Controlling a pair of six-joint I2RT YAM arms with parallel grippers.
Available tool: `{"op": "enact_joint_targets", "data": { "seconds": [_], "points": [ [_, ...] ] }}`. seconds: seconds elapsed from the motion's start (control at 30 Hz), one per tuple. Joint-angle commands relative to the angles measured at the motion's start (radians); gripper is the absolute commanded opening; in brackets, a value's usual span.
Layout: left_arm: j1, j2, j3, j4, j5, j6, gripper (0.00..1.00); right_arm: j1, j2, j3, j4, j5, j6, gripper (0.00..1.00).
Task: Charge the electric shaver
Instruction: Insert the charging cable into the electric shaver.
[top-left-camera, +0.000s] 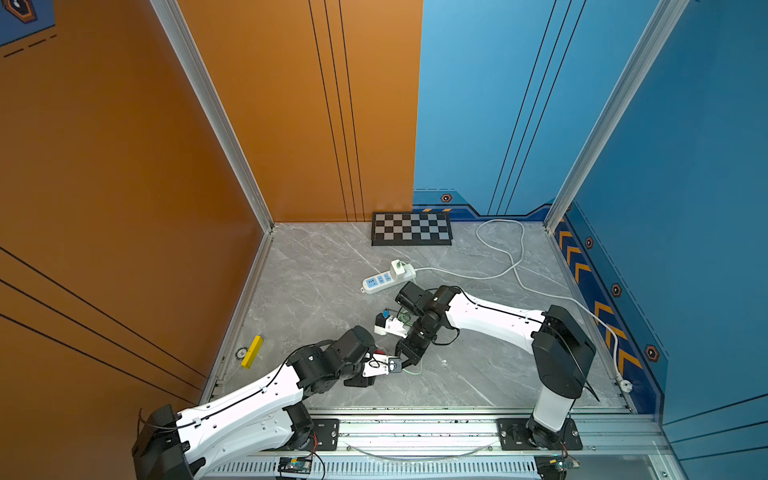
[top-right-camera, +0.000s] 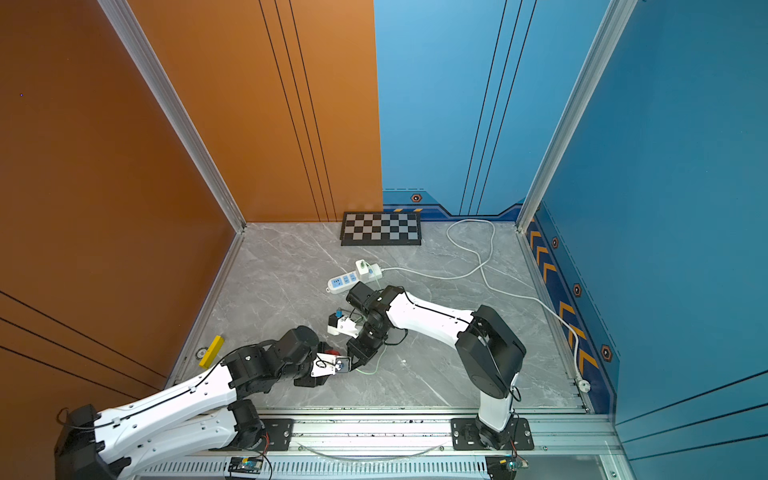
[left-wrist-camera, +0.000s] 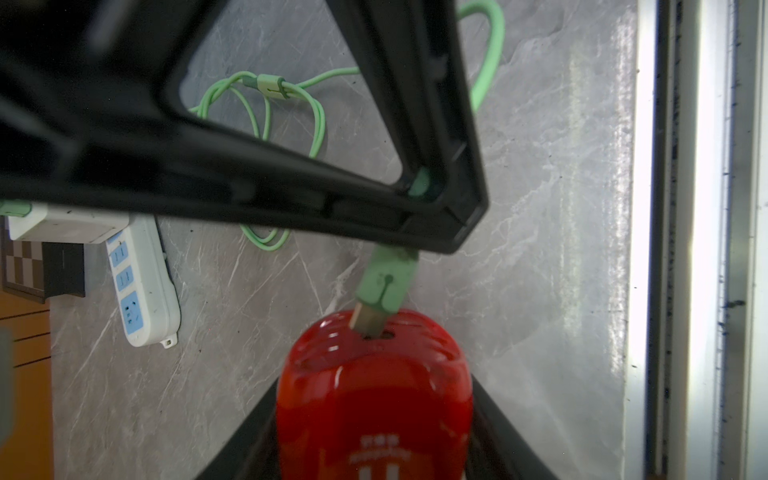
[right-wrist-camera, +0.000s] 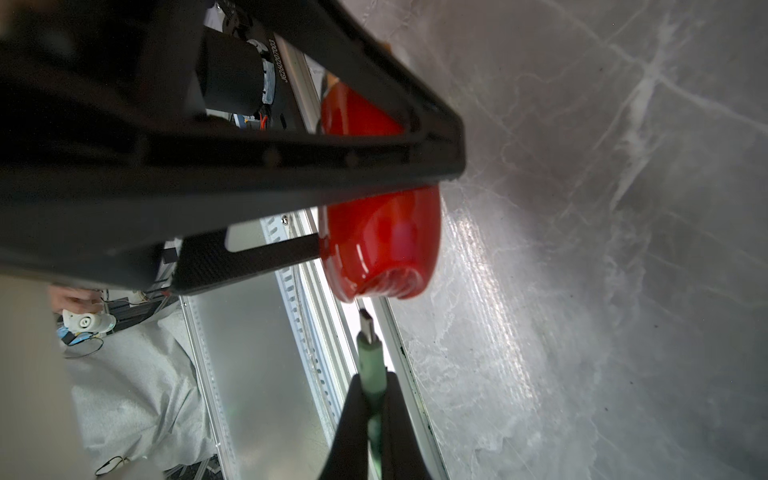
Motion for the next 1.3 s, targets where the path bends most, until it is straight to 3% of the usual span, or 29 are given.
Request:
{"op": "enact_joint_targets", "data": {
  "seconds": [0.0, 1.27],
  "points": [
    [-0.015, -0.017, 0.028, -0.019, -0.01, 0.019, 0.0, 0.012, 0.014, 0.021, -0.041, 0.026, -0.029, 0.0],
    [-0.036, -0.013, 0.045, -0.021, -0.018, 0.006, 0.0, 0.046, 0.068, 0.079, -0.038, 0.065, -0.03, 0.0]
  ]
}}
